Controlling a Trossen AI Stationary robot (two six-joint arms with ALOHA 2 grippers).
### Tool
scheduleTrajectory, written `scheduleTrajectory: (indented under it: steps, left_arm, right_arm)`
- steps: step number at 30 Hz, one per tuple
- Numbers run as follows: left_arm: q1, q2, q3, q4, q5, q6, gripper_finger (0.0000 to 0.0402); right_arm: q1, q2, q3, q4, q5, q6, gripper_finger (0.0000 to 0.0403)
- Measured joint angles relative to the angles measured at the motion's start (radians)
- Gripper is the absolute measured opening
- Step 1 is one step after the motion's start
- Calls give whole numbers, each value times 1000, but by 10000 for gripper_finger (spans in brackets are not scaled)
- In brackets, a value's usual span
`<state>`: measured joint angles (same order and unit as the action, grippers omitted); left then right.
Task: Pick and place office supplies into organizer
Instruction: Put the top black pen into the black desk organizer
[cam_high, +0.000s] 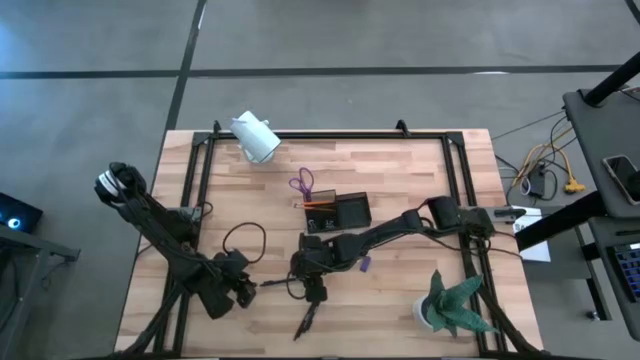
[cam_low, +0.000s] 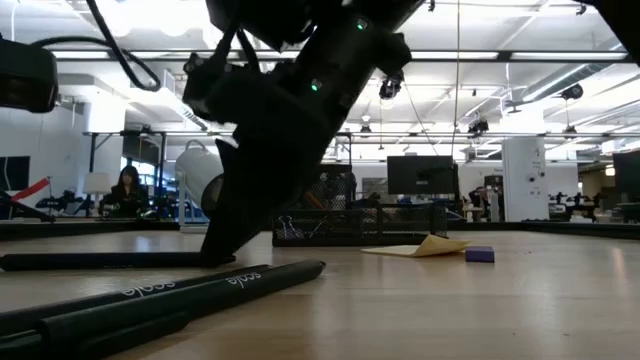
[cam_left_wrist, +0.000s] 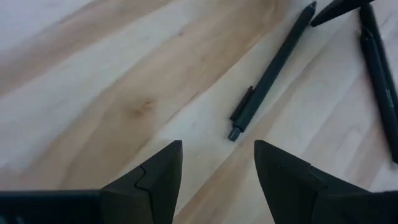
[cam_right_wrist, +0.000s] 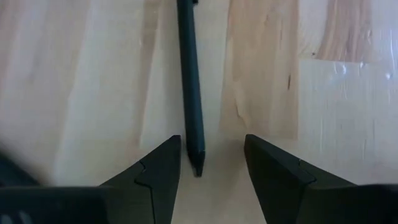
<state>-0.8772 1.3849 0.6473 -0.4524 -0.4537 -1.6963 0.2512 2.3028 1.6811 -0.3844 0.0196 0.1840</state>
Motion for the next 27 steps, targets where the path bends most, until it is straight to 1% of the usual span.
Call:
scheduleTrajectory:
  steps: [2, 5, 11, 19, 27]
  left_arm:
    - [0, 2, -20, 53, 0, 0, 183]
    - [-1, 3, -25, 75, -6, 8, 183]
    - [-1, 2, -25, 138, -54, 90, 183]
    - [-1, 8, -32, 162, -57, 133, 183]
    - [-1, 8, -32, 181, -59, 134, 183]
  right_arm:
    - [1, 2, 2, -1, 3, -2, 170]
    - [5, 3, 2, -1, 15, -4, 165]
    - [14, 6, 1, -1, 31, -50, 143]
    - [42, 6, 0, -4, 50, -130, 97]
    - [46, 5, -18, -1, 56, -128, 42]
